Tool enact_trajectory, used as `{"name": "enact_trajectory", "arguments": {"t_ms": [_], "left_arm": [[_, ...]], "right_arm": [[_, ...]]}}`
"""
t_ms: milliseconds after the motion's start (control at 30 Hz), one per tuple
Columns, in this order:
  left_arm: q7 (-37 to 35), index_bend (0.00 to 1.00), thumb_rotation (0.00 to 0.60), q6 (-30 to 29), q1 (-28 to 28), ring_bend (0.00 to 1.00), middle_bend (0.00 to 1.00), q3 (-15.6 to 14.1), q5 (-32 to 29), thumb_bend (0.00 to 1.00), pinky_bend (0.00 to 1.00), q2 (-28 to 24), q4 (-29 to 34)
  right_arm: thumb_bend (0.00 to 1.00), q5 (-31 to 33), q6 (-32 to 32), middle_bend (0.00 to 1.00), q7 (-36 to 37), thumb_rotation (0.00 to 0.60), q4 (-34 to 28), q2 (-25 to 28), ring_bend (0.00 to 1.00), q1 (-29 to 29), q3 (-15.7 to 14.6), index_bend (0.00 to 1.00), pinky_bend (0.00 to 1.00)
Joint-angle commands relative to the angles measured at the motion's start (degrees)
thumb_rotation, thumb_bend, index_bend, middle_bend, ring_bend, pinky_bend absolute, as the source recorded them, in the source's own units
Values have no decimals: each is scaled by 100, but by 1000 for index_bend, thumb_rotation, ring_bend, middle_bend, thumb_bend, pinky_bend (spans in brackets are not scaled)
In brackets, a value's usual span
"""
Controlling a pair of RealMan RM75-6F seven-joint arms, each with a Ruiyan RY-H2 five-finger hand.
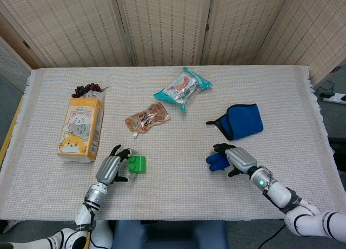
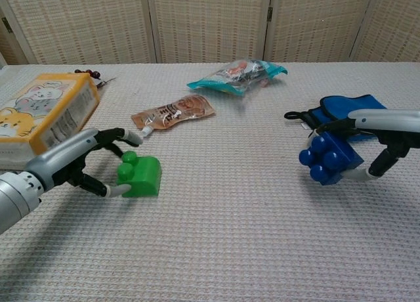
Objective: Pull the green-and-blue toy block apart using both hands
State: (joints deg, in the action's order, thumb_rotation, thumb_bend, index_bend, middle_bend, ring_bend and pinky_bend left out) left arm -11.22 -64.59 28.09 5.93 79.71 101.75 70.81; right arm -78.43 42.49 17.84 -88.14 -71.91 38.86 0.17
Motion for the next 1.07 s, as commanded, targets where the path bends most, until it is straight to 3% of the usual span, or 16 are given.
{"name": "enact_trajectory", "arguments": {"t_ms": [33,233,367,533,700,867,1067], "left_arm": [[-12,0,600,44,63,0,0,35,21,253,0,-119,142],[-477,0,600,-96,112,0,0,83,302,236,0,-464,598],[-126,0,600,-320,96,0,0,7,618,235,0,-989,1110],[832,0,600,-412,68,0,0,-469,1357,239,0,-2182,1893],[1781,39,600,-872,-506,0,0,-885,1342,239,0,-2926,2348],[2394,50,600,-1672,-1323,0,0,-1042,892,240,0,-3042,2246],[1925,63,600,-2659,-1977,0,0,-932,842,241,0,-2848,1448]], "right_arm": [[450,-92,-80,0,9,600,-252,238,0,55,2,0,0],[426,-303,43,0,78,600,-692,676,0,3,-16,0,0],[419,-536,430,0,7,600,-1059,1137,0,-153,-14,0,0],[419,-631,2220,0,-1835,600,-1204,1233,0,-1106,-67,0,0],[419,-598,3441,0,-2980,600,-1177,947,0,-1982,-251,0,0],[414,-608,4250,0,-3322,600,-1245,855,0,-2660,-406,0,0],[414,-789,4566,0,-3654,600,-1404,850,0,-2987,-477,0,0]]}}
